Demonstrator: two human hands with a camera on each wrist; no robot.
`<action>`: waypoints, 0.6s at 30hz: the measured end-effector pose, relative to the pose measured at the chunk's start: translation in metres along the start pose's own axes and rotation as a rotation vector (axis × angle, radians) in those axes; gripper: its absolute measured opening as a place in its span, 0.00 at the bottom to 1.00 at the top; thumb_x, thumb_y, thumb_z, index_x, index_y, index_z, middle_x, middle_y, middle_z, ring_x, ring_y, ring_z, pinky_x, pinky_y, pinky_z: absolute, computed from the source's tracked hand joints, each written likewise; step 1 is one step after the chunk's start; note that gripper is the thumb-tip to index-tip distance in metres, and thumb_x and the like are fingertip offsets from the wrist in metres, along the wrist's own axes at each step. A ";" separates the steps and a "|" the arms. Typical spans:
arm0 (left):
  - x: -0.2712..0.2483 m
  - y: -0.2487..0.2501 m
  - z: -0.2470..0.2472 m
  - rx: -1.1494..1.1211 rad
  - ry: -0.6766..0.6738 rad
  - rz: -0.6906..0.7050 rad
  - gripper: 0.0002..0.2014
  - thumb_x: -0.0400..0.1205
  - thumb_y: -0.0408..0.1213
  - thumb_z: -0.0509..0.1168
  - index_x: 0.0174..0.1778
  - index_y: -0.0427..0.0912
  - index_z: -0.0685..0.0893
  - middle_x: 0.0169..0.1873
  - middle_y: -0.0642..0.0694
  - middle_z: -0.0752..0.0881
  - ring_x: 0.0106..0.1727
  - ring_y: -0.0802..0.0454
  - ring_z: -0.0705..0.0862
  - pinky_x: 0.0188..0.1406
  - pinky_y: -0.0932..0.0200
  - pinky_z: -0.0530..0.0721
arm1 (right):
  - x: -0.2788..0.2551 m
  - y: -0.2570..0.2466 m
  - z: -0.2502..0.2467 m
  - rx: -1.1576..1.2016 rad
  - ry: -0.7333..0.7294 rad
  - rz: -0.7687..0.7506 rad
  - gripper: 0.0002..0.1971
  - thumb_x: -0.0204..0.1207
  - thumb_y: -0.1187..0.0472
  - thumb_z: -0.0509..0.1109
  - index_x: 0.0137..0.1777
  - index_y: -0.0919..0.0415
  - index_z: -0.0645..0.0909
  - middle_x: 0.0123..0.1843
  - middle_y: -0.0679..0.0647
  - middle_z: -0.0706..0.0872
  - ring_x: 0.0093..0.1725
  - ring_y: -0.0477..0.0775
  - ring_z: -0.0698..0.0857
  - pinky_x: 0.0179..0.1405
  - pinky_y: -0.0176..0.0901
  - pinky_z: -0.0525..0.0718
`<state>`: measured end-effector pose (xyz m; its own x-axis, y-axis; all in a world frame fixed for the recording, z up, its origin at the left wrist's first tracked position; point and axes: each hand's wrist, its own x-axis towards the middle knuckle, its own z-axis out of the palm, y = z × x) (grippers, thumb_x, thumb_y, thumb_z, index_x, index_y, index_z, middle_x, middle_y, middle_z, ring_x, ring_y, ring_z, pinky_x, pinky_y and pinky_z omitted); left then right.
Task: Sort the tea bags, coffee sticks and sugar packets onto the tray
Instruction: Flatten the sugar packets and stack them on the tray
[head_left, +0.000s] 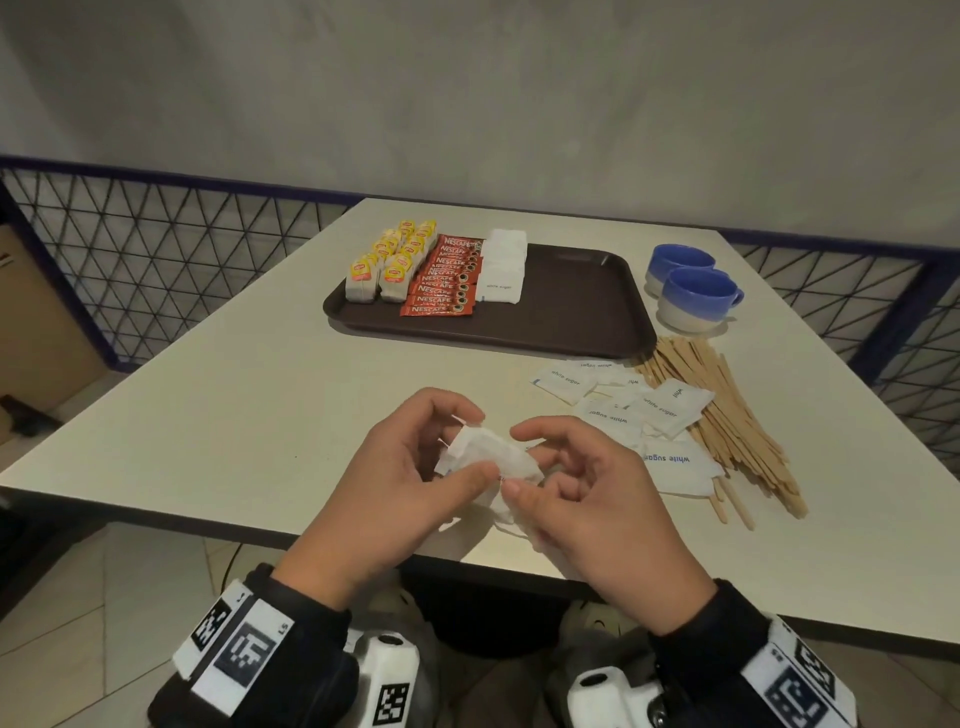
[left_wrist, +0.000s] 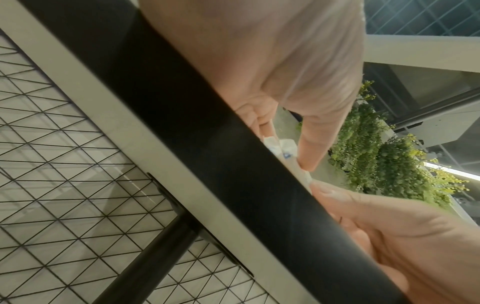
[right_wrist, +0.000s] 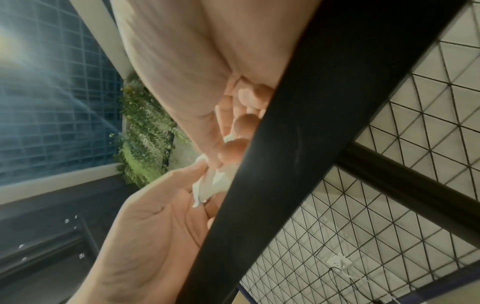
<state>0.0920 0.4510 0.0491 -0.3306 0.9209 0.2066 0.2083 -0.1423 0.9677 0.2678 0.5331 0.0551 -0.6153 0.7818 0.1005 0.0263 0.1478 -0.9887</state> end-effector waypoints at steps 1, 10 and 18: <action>0.000 0.000 -0.001 -0.010 0.004 -0.002 0.18 0.76 0.38 0.77 0.59 0.57 0.85 0.44 0.43 0.90 0.38 0.47 0.87 0.37 0.52 0.86 | 0.001 0.001 -0.001 0.038 0.017 0.012 0.16 0.76 0.71 0.78 0.59 0.53 0.86 0.48 0.66 0.86 0.27 0.54 0.82 0.25 0.41 0.81; 0.000 0.001 -0.002 -0.014 0.073 -0.029 0.24 0.76 0.39 0.81 0.67 0.61 0.88 0.38 0.42 0.92 0.40 0.42 0.90 0.51 0.38 0.89 | 0.000 -0.003 -0.006 0.112 0.038 0.079 0.07 0.80 0.69 0.75 0.56 0.63 0.86 0.32 0.60 0.84 0.26 0.54 0.81 0.23 0.45 0.80; -0.003 0.006 0.002 -0.014 0.070 -0.056 0.23 0.78 0.35 0.78 0.70 0.52 0.86 0.38 0.44 0.95 0.39 0.47 0.93 0.56 0.41 0.90 | -0.003 -0.006 -0.004 0.084 0.063 0.078 0.05 0.80 0.69 0.75 0.54 0.65 0.85 0.31 0.59 0.84 0.26 0.53 0.82 0.27 0.47 0.84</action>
<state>0.0959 0.4479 0.0544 -0.4053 0.8999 0.1610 0.1747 -0.0966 0.9799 0.2724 0.5317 0.0616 -0.5630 0.8261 0.0267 0.0044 0.0353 -0.9994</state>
